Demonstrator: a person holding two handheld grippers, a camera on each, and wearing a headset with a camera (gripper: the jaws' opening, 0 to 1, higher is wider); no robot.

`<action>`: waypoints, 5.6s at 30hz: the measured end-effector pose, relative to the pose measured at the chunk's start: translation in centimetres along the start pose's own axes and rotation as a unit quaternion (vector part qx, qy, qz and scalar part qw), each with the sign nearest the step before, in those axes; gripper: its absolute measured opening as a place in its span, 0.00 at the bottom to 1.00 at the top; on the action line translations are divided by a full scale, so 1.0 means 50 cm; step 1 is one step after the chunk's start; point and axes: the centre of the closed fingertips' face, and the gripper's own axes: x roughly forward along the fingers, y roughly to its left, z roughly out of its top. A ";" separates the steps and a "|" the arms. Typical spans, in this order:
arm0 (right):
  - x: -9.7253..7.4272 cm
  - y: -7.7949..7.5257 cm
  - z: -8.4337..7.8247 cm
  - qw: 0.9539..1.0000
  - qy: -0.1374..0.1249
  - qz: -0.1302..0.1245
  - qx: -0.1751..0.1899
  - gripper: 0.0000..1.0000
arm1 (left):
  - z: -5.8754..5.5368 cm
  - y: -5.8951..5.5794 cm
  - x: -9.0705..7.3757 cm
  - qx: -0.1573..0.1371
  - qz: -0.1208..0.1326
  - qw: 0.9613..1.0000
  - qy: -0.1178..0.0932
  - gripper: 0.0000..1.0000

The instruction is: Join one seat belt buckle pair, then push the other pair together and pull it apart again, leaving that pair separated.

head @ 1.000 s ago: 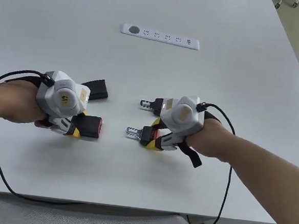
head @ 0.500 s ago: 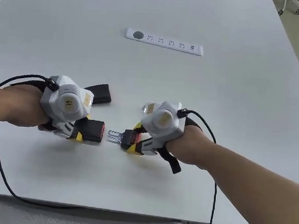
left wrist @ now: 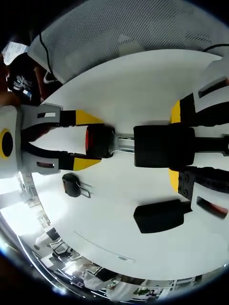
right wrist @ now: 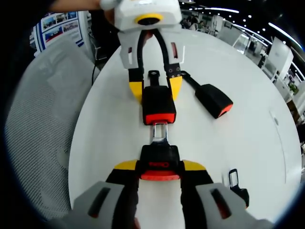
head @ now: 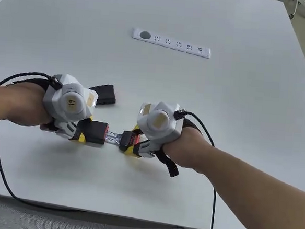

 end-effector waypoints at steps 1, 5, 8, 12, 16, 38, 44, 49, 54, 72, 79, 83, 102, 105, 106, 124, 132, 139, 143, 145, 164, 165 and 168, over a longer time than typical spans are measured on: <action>0.000 -0.001 0.001 1.000 0.000 -0.002 -0.004 0.33 | 0.000 0.000 0.000 0.000 0.000 1.000 0.001 0.32; -0.001 -0.001 0.007 1.000 -0.002 -0.010 -0.019 0.33 | -0.008 0.009 0.011 -0.003 0.002 1.000 -0.001 0.32; 0.002 -0.001 0.011 1.000 -0.003 -0.012 -0.023 0.33 | -0.014 0.015 0.018 0.000 0.001 1.000 0.002 0.32; 0.007 -0.001 0.020 1.000 -0.009 -0.010 -0.028 0.33 | -0.018 0.020 0.026 0.008 -0.003 1.000 0.004 0.32; 0.013 0.000 0.025 0.999 -0.012 -0.007 -0.030 0.33 | -0.022 0.022 0.030 0.013 -0.004 1.000 0.004 0.32; 0.030 0.000 0.058 0.999 -0.034 -0.003 -0.014 0.30 | -0.017 0.015 0.029 0.019 -0.009 1.000 0.004 0.31; 0.035 0.002 0.060 0.999 -0.032 -0.005 -0.008 0.30 | -0.013 0.014 0.027 0.020 -0.009 1.000 0.004 0.31; 0.035 0.001 0.056 1.000 -0.030 -0.007 -0.005 0.30 | -0.014 0.013 0.024 0.016 -0.003 1.000 0.007 0.31; 0.031 0.005 0.052 0.999 -0.028 -0.004 -0.022 0.30 | -0.018 0.012 0.021 0.016 -0.009 1.000 0.003 0.31; 0.027 0.000 0.046 1.000 -0.014 0.003 -0.020 0.31 | -0.023 0.013 0.020 -0.003 -0.001 1.000 -0.016 0.30; 0.027 0.000 0.047 1.000 -0.015 0.003 -0.021 0.31 | -0.021 0.014 0.021 0.001 -0.004 1.000 -0.014 0.30; 0.027 -0.001 0.047 1.000 -0.015 0.006 -0.020 0.31 | -0.021 0.014 0.021 0.002 -0.005 1.000 -0.010 0.30; 0.028 0.000 0.047 1.000 -0.001 0.008 -0.016 0.32 | -0.003 -0.002 0.002 0.010 -0.014 1.000 -0.012 0.31; 0.028 0.000 0.047 1.000 -0.002 0.009 -0.015 0.32 | -0.002 -0.002 0.000 0.006 -0.017 1.000 -0.015 0.31; 0.028 0.000 0.047 1.000 -0.004 0.008 -0.014 0.32 | -0.001 -0.003 -0.001 0.007 -0.018 1.000 -0.014 0.31; 0.028 0.001 0.049 1.000 -0.006 0.002 -0.009 0.33 | 0.002 -0.001 -0.002 0.003 -0.016 1.000 0.003 0.33; 0.021 0.005 0.050 1.000 -0.012 0.001 0.013 0.34 | -0.004 0.005 -0.001 -0.021 -0.015 1.000 0.011 0.34; -0.020 -0.002 0.066 0.999 -0.037 -0.004 0.035 0.35 | 0.029 0.027 -0.043 -0.067 -0.002 0.997 -0.044 0.37; -0.052 -0.021 0.069 0.998 -0.054 -0.016 0.042 0.34 | 0.035 0.064 -0.069 -0.074 0.020 0.996 -0.053 0.35; -0.062 -0.033 0.060 0.998 -0.051 -0.023 0.040 0.34 | 0.040 0.088 -0.075 -0.072 0.032 0.995 -0.054 0.35; -0.123 -0.198 -0.089 0.996 -0.005 -0.082 0.040 0.34 | -0.001 0.232 -0.027 -0.076 0.064 0.995 -0.010 0.38; -0.123 -0.207 -0.099 0.996 -0.002 -0.084 0.041 0.34 | -0.006 0.236 -0.024 -0.076 0.064 0.995 -0.007 0.38; -0.124 -0.211 -0.113 0.996 0.003 -0.083 0.042 0.34 | -0.015 0.240 -0.014 -0.079 0.054 0.995 -0.003 0.38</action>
